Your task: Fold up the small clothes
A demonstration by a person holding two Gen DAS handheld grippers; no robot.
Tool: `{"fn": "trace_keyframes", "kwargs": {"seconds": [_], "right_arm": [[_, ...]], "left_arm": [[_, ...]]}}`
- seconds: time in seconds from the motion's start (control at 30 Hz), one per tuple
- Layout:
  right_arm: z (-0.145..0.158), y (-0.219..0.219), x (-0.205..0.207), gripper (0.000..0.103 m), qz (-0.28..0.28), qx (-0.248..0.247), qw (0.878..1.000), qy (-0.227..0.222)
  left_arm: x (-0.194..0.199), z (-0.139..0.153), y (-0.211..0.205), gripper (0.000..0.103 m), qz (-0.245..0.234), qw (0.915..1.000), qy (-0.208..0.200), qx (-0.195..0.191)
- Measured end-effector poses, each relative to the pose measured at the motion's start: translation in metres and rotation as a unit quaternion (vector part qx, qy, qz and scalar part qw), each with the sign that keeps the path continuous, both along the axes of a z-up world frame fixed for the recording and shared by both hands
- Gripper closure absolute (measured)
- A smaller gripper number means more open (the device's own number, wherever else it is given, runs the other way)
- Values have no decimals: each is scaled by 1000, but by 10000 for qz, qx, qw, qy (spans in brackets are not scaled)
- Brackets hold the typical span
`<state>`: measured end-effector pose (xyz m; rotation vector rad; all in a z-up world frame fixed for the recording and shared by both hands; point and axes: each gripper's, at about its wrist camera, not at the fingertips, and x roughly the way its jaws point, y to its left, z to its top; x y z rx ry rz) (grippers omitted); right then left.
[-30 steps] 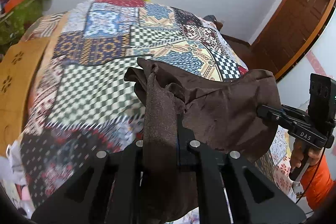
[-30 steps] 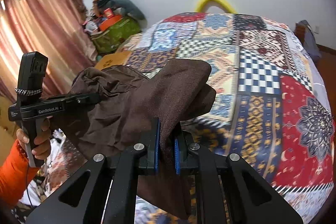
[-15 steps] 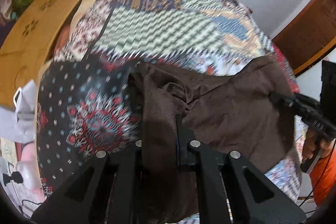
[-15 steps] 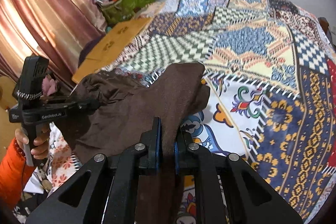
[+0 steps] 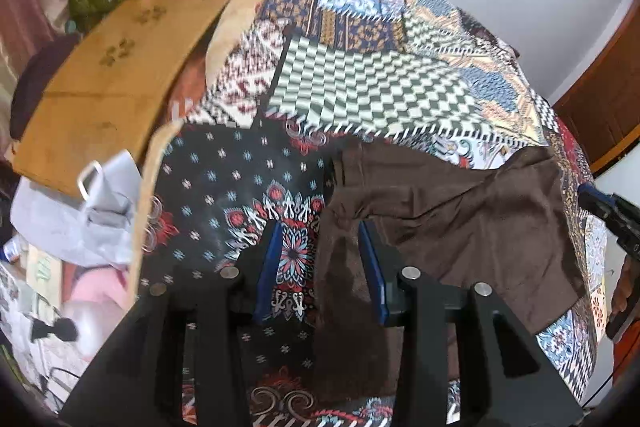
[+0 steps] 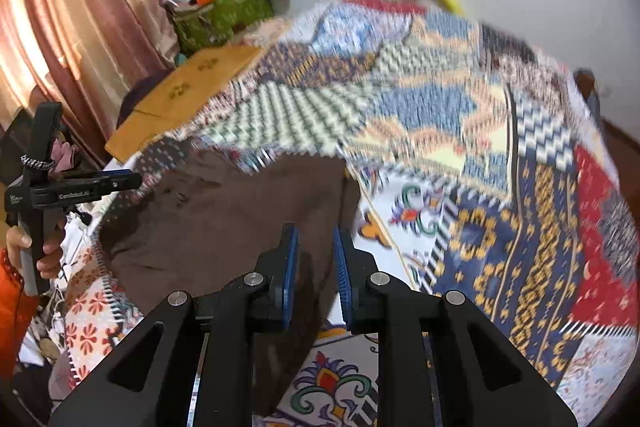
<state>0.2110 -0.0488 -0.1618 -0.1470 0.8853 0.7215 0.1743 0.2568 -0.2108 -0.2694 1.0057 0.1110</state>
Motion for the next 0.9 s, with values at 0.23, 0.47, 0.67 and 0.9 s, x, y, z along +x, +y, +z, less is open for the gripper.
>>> {"fn": "trace_keyframes", "kwargs": {"seconds": [0.23,0.47,0.67,0.9], "right_arm": [[8,42,-19,62,620,28,9976,-299],[-43,82,-8,62,1020,-520,9933,153],[-49,68,-1,62,1029,-416,9925,520],[-47,53,-18,62,1066,-766,9909,282]], "left_arm": [[0,17,-39,34,-553,9976,-99,412],[23,-22,-64,30,-789,9961,293,271],[24,-52,-54,28,-664,9955,558,378],[1,-48,-33,28,-481,9958,611,483]]}}
